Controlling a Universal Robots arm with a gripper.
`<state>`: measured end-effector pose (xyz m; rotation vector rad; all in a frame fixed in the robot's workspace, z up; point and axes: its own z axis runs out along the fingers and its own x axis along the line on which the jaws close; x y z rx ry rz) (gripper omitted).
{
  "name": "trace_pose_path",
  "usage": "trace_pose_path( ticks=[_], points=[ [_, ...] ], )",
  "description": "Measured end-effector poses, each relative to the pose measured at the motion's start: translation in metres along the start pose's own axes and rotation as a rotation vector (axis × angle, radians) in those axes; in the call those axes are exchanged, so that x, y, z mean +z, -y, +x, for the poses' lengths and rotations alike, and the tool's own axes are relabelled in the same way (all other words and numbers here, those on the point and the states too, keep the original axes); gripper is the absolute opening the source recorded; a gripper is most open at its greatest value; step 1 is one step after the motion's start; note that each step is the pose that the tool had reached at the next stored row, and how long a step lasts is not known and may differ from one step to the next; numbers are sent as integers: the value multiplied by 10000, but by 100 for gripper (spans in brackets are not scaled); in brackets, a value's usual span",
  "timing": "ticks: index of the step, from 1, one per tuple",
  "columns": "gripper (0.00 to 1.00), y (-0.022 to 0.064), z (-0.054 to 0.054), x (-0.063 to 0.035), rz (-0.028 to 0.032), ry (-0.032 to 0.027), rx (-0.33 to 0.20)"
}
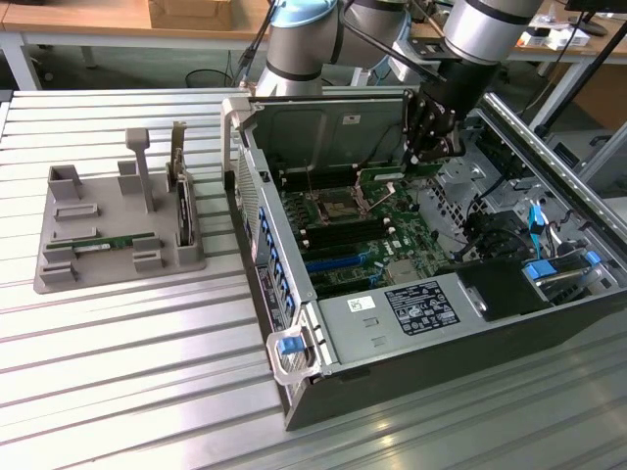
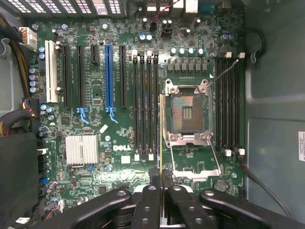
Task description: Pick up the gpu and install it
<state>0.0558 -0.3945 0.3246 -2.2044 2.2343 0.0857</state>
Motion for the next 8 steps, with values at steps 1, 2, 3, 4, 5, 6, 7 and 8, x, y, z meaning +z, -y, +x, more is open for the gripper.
trace_pose_path(
  ticks=[1, 2, 3, 4, 5, 6, 7, 8],
  points=[
    [12, 0, 0, 6, 0, 0, 0],
    [12, 0, 1, 11, 0, 0, 0],
    [12, 1, 1, 15, 0, -1, 0],
    [12, 1, 1, 21, 0, -1, 0],
    [12, 1, 1, 25, 0, 0, 0],
    [12, 1, 1, 29, 0, 0, 0],
    [12, 1, 1, 35, 0, 0, 0],
    [12, 2, 2, 40, 0, 0, 0]
  ],
)
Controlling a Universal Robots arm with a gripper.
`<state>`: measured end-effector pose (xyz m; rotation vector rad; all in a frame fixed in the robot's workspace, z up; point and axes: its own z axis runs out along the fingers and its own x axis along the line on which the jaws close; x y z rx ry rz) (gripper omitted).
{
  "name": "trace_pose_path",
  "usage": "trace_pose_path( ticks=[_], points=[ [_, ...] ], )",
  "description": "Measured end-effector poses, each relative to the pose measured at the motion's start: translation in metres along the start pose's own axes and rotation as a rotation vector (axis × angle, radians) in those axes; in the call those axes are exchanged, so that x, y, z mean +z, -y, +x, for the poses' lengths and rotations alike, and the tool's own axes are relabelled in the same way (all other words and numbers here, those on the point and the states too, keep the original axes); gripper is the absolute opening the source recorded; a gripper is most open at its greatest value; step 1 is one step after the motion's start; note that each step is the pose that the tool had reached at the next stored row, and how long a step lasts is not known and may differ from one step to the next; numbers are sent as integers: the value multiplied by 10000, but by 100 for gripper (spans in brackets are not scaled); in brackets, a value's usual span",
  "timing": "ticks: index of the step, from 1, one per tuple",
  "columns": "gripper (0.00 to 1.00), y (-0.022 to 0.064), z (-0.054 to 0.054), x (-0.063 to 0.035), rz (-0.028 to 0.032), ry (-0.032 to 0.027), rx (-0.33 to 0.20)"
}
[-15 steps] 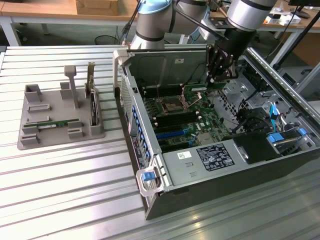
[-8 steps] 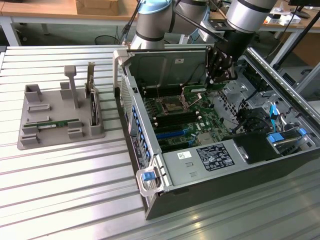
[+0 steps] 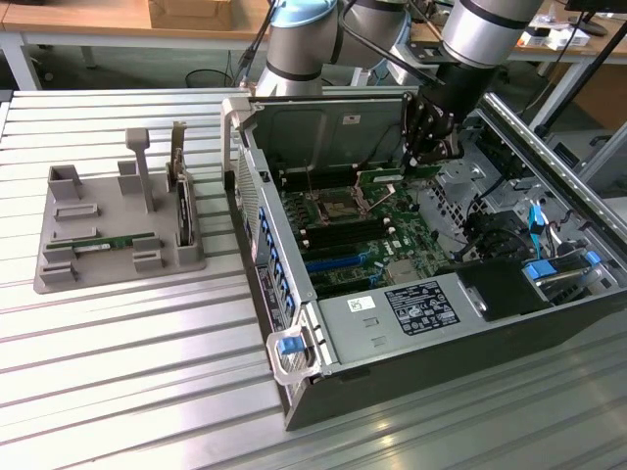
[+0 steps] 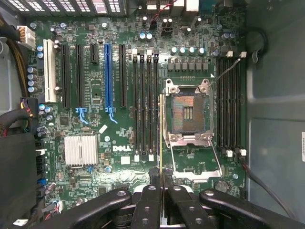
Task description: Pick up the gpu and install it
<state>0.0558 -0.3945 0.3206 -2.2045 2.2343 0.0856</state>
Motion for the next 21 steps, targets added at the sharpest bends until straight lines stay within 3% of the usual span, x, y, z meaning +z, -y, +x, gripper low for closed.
trace_pose_path(
  ticks=[21],
  points=[
    [12, 3, 3, 91, 0, 1, 0]
  ],
)
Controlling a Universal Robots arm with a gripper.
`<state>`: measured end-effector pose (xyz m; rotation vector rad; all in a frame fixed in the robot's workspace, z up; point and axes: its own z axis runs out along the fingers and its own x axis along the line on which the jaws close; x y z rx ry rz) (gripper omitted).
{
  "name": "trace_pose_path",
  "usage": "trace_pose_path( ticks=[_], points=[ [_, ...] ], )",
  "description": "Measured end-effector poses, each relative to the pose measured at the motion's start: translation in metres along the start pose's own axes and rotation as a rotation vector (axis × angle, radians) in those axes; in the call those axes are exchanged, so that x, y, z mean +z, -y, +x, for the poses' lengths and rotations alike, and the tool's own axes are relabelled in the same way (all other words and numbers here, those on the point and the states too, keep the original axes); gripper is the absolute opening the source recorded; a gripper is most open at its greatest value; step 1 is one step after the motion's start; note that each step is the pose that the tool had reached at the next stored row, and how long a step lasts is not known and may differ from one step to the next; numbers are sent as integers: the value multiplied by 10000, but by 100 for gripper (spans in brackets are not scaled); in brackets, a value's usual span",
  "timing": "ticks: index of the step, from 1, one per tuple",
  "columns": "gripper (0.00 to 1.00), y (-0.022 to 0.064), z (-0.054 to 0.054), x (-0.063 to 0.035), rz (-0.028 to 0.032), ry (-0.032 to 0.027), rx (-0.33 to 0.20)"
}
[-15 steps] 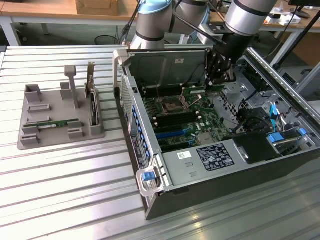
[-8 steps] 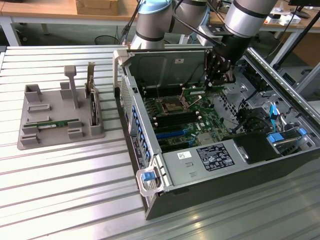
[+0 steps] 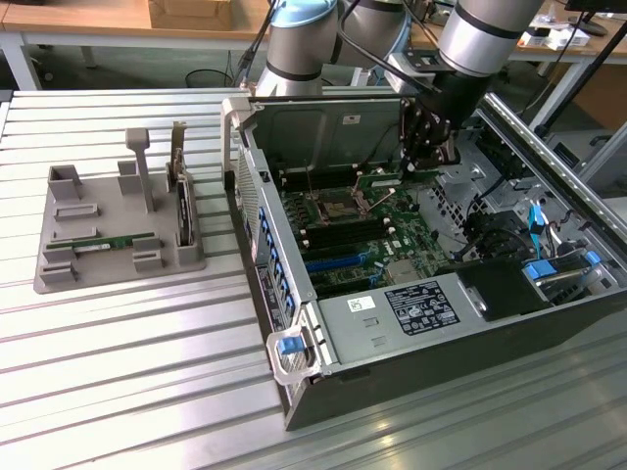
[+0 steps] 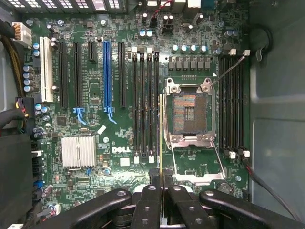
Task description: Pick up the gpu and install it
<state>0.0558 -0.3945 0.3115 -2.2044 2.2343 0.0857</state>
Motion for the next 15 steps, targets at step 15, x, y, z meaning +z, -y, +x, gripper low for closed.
trace_pose_path(
  ticks=[15],
  points=[
    [12, 2, 2, 52, -1, -1, 0]
  ],
)
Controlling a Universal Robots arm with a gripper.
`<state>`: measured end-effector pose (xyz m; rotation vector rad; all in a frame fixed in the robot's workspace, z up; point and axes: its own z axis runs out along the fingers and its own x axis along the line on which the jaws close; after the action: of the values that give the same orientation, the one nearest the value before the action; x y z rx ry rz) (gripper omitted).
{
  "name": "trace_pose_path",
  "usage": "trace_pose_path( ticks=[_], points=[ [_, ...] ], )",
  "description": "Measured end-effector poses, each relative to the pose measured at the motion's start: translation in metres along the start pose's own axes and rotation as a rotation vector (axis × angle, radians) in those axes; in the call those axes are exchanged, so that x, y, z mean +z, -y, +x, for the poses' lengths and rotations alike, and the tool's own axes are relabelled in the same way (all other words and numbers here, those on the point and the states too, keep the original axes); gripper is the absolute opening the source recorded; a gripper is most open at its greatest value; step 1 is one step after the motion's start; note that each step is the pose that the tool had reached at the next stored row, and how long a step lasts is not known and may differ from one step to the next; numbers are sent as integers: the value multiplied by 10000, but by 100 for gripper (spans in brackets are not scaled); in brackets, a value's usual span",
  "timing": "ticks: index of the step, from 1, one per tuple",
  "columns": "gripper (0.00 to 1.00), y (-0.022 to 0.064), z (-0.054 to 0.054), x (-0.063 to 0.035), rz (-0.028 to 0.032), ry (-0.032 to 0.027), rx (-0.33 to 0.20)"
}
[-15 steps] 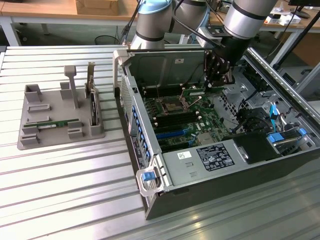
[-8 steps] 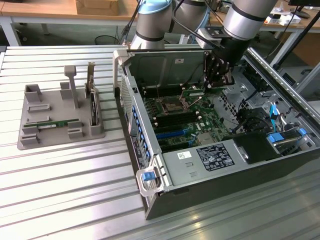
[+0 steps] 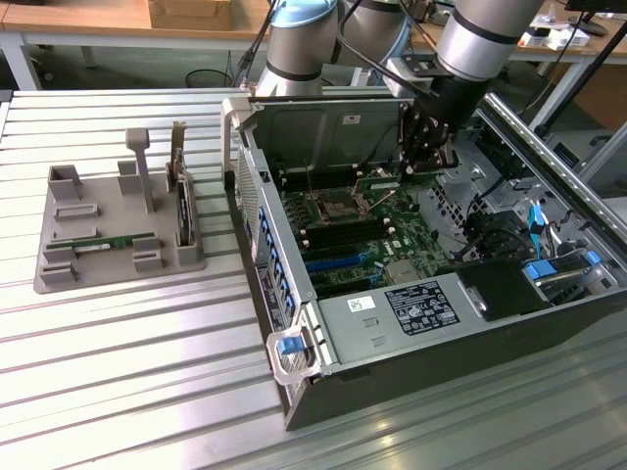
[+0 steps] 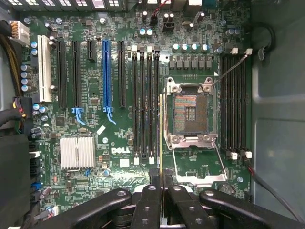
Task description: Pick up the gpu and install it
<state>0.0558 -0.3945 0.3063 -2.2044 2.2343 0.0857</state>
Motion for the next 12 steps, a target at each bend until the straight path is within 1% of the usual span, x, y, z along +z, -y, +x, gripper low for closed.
trace_pose_path(
  ticks=[12],
  points=[
    [12, 2, 1, 37, 1, 0, 0]
  ],
)
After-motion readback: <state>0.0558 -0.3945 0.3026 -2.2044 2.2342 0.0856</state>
